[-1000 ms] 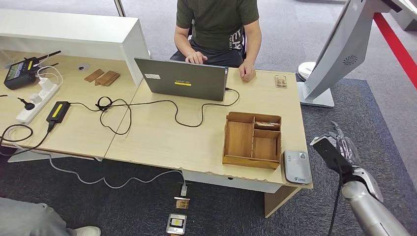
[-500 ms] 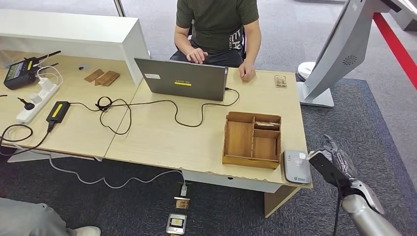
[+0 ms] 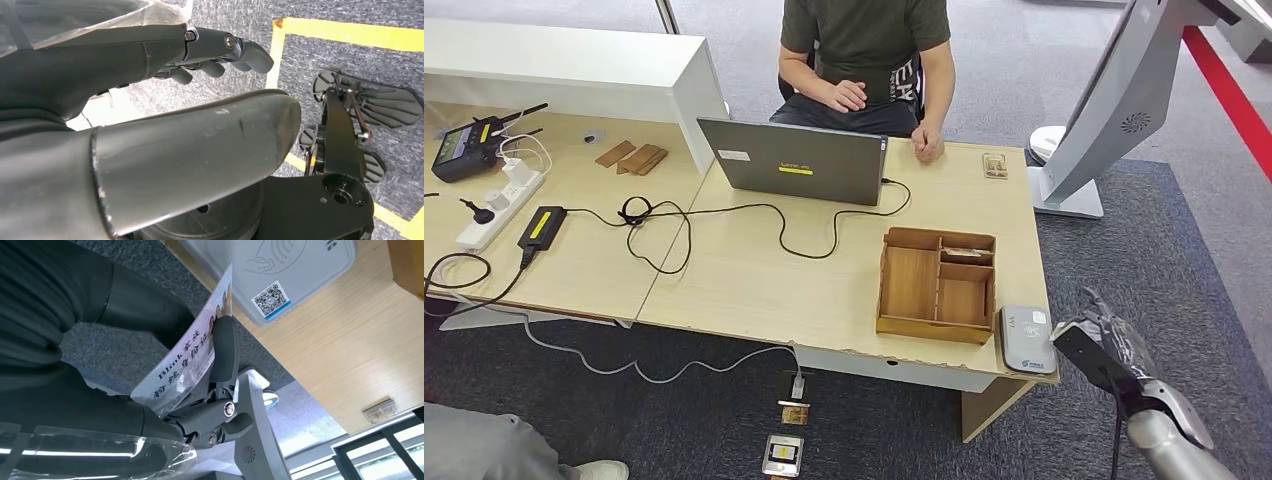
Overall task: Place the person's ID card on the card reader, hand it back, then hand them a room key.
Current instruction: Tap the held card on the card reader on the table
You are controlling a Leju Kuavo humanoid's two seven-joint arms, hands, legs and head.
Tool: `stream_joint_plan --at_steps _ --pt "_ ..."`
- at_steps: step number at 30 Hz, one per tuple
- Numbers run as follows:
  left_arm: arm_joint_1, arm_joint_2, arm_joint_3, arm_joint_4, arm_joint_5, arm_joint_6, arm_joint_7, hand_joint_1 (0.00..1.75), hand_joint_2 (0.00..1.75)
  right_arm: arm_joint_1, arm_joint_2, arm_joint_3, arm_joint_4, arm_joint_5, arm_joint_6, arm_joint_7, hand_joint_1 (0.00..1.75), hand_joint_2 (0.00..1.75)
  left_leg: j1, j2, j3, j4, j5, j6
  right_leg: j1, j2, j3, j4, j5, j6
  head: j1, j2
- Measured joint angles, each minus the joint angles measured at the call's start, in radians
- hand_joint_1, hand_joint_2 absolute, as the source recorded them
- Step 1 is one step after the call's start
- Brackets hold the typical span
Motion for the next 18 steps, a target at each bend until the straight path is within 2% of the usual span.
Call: stream_joint_plan --at_steps 10,18 --pt "0.000 0.010 0.000 0.000 0.000 -0.006 -0.005 0.00 0.00 0.019 -0.045 0.021 -0.118 -0.052 0.031 0.050 1.75 1.75 0.000 0.000 0.000 0.000 0.000 0.000 0.000 0.000 0.000 0.000 0.000 0.000 0.000 0.000" --pt "0.000 0.015 0.000 0.000 0.001 0.001 0.002 0.00 0.00 0.083 -0.095 0.022 -0.272 -0.062 0.070 0.116 1.75 1.75 0.000 0.000 0.000 0.000 0.000 0.000 0.000 0.000 0.000 0.000 0.000 0.000 0.000 0.000"
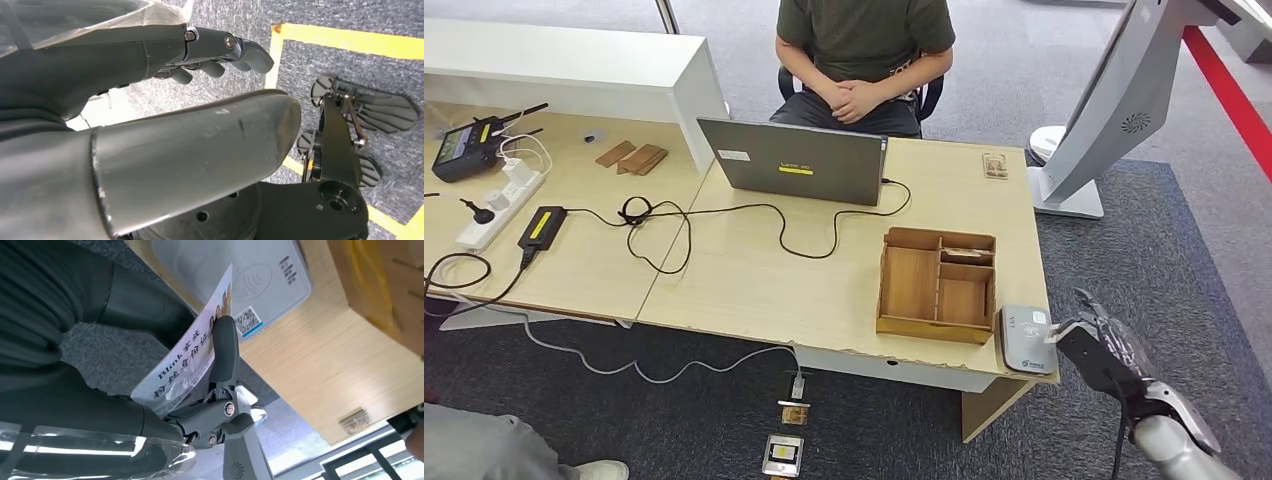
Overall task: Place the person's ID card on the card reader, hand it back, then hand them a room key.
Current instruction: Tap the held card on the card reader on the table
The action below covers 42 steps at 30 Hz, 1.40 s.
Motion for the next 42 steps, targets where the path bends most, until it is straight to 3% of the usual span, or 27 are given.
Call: stream_joint_plan --at_steps 11,13,15,18,21,37,42 --pt "-0.007 0.002 -0.001 0.000 -0.023 -0.020 -0.015 0.00 0.00 0.085 -0.003 0.013 -0.069 0.001 0.028 -0.009 1.75 1.75 0.000 0.000 0.000 0.000 0.000 0.000 0.000 0.000 -0.001 0.000 0.000 0.000 0.000 0.000" --pt "-0.059 0.020 -0.007 -0.002 -0.090 -0.111 -0.041 0.00 0.00 0.079 0.002 0.018 -0.066 0.009 0.044 -0.029 1.75 1.75 0.001 -0.002 -0.004 0.001 0.003 0.000 0.001 -0.002 -0.005 0.000 0.002 -0.001 0.000 0.000" --pt "-0.168 0.051 -0.017 -0.008 -0.172 -0.209 -0.029 0.00 0.00 0.061 0.013 0.023 -0.058 0.012 0.053 -0.033 1.75 1.75 0.003 -0.008 -0.011 0.002 0.008 -0.001 0.002 -0.007 -0.009 0.001 0.005 -0.002 0.000 0.000" --pt "-0.309 0.084 -0.026 -0.015 -0.244 -0.265 -0.013 0.00 0.00 0.054 0.025 0.026 -0.051 0.010 0.051 -0.017 1.75 1.75 0.003 -0.013 -0.011 0.000 0.011 -0.003 0.003 -0.010 -0.006 0.001 0.007 -0.004 0.000 0.000" --pt "-0.352 0.095 -0.030 -0.019 -0.278 -0.266 -0.032 0.00 0.00 0.068 0.027 0.026 -0.051 0.008 0.047 -0.007 1.75 1.75 0.003 -0.006 -0.009 0.000 0.011 -0.003 0.003 -0.004 -0.007 0.002 0.009 -0.004 0.000 0.000" --pt "-0.382 0.096 -0.042 -0.029 -0.349 -0.265 -0.041 0.00 0.00 0.041 0.040 0.010 -0.051 0.054 0.050 -0.027 1.75 1.75 0.003 0.000 -0.010 0.001 0.010 -0.002 0.002 -0.001 -0.010 0.001 0.009 -0.003 0.000 0.000" --pt "-0.388 0.084 -0.037 -0.034 -0.351 -0.143 -0.087 0.00 0.00 0.025 0.053 -0.001 -0.047 0.071 0.065 -0.022 1.75 1.75 0.003 0.000 -0.010 0.001 0.010 -0.002 0.002 0.000 -0.010 0.001 0.009 -0.003 0.000 0.000"
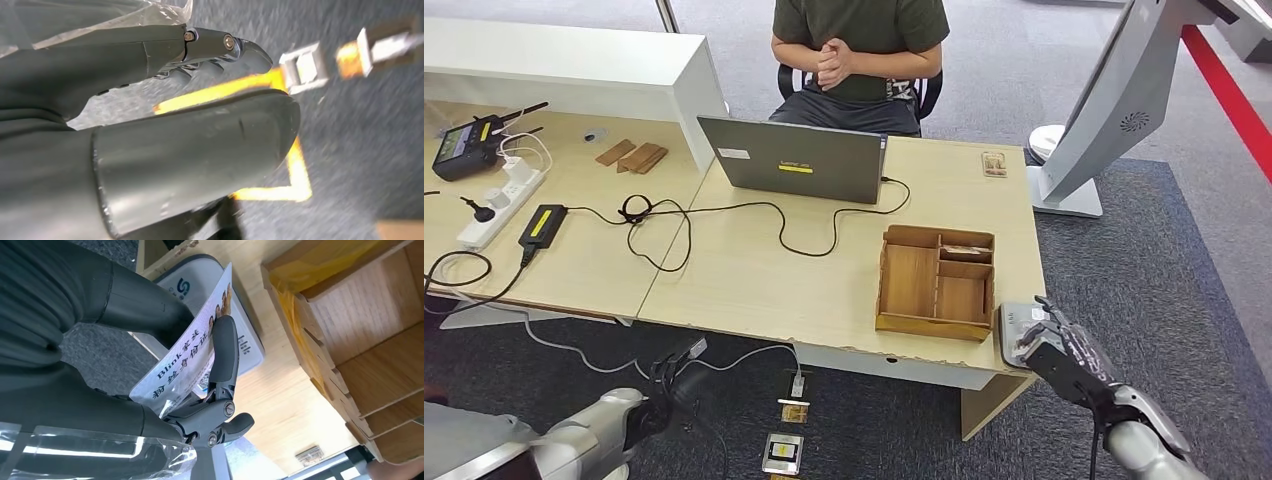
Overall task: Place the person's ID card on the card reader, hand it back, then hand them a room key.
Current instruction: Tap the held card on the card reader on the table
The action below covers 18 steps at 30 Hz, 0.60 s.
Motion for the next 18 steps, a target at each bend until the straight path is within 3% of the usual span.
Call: stream_joint_plan --at_steps 2,11,18 --pt "-0.001 -0.007 0.013 -0.006 0.005 0.051 -0.039 0.00 0.00 -0.007 0.007 -0.002 -0.004 0.000 0.011 0.022 1.75 1.75 0.000 0.000 0.000 0.000 0.000 0.000 0.000 0.000 0.000 0.000 0.000 0.000 0.000 0.000" --pt "0.001 -0.029 0.104 -0.021 -0.090 0.123 -0.137 0.00 0.00 -0.023 0.045 -0.052 -0.042 0.082 0.048 0.087 1.75 1.75 0.000 -0.001 0.000 0.000 0.000 0.000 0.000 0.000 -0.001 0.000 0.000 0.000 0.000 0.000" --pt "0.012 -0.051 0.213 -0.054 -0.201 0.196 -0.216 0.00 0.00 0.053 0.046 -0.161 -0.130 0.115 0.045 0.160 1.75 1.75 0.000 -0.001 -0.001 0.000 0.000 0.000 0.000 -0.001 -0.001 0.000 0.000 0.000 0.000 0.000"
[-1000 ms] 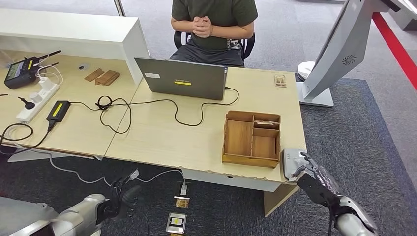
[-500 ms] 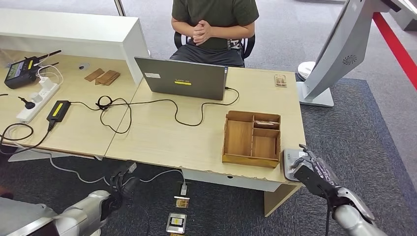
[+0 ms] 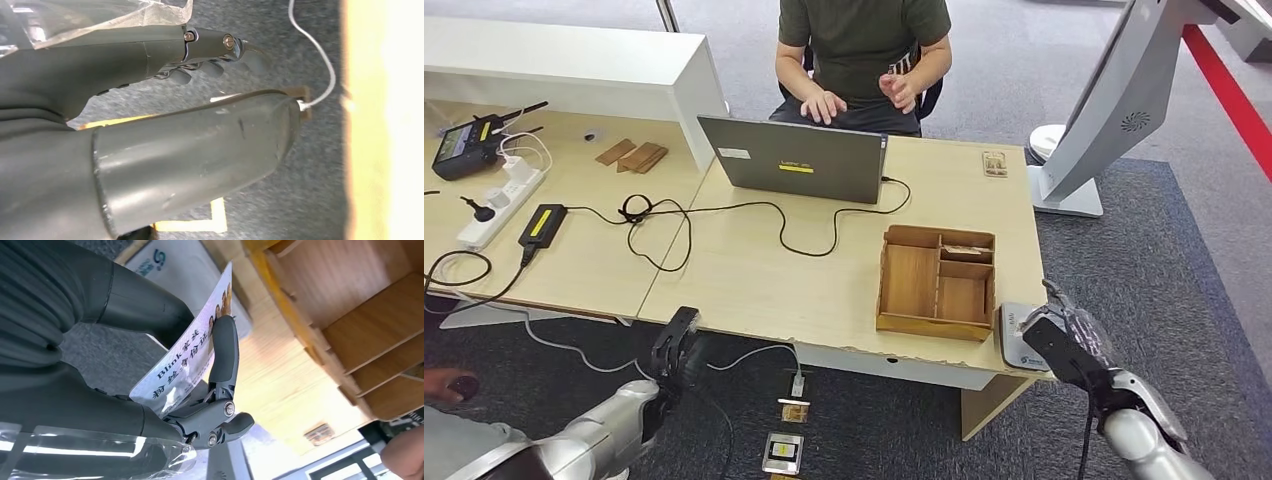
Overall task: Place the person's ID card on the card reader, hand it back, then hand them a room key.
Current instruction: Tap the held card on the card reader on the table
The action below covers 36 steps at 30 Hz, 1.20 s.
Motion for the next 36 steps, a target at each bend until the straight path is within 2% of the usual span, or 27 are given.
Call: stream_joint_plan --at_steps 8,10,12,14,16,21,36 --pt "0.032 -0.022 0.116 -0.014 -0.097 -0.037 -0.096 0.00 0.00 0.023 0.011 -0.074 -0.019 0.023 -0.030 -0.039 1.75 1.75 -0.001 0.000 -0.001 -0.001 -0.001 0.000 -0.001 0.000 0.001 0.000 0.000 0.000 0.000 0.000" --pt "0.104 -0.004 0.138 -0.008 -0.112 -0.083 -0.203 0.00 0.00 0.033 0.010 -0.088 -0.030 0.019 -0.039 -0.047 1.75 1.75 -0.002 0.003 0.004 -0.002 -0.004 0.000 -0.001 0.004 0.005 0.000 -0.002 -0.001 0.000 0.000" --pt "0.216 0.026 0.164 0.009 -0.090 -0.129 -0.357 0.00 0.00 0.052 0.001 -0.109 -0.042 0.010 -0.038 -0.062 1.75 1.75 -0.002 0.012 0.011 -0.003 -0.009 -0.002 -0.002 0.013 0.006 0.000 -0.005 -0.001 0.000 0.000" --pt "0.313 0.051 0.195 0.030 -0.056 -0.137 -0.438 0.00 0.00 0.063 -0.007 -0.127 -0.048 0.007 -0.026 -0.077 1.75 1.75 -0.001 0.018 0.012 -0.002 -0.011 -0.002 -0.001 0.020 0.004 0.000 -0.006 -0.001 0.000 0.000" --pt "0.363 0.069 0.223 0.044 -0.028 -0.126 -0.431 0.00 0.00 0.057 -0.008 -0.136 -0.049 0.007 -0.012 -0.088 1.75 1.75 -0.001 0.015 0.009 -0.002 -0.011 -0.001 -0.001 0.016 0.002 0.000 -0.007 0.000 0.000 0.000" --pt "0.406 0.099 0.270 0.061 -0.018 -0.111 -0.387 0.00 0.00 0.036 -0.004 -0.139 -0.053 0.008 0.002 -0.096 1.75 1.75 0.000 0.004 0.008 -0.002 -0.010 -0.001 0.000 0.005 0.006 0.000 -0.010 0.001 0.000 0.000" --pt "0.421 0.118 0.322 0.080 -0.018 -0.110 -0.387 0.00 0.00 0.031 0.002 -0.139 -0.063 0.007 0.001 -0.097 1.75 1.75 -0.001 0.003 0.008 -0.002 -0.010 -0.001 -0.001 0.005 0.007 0.000 -0.009 0.001 0.000 0.000"
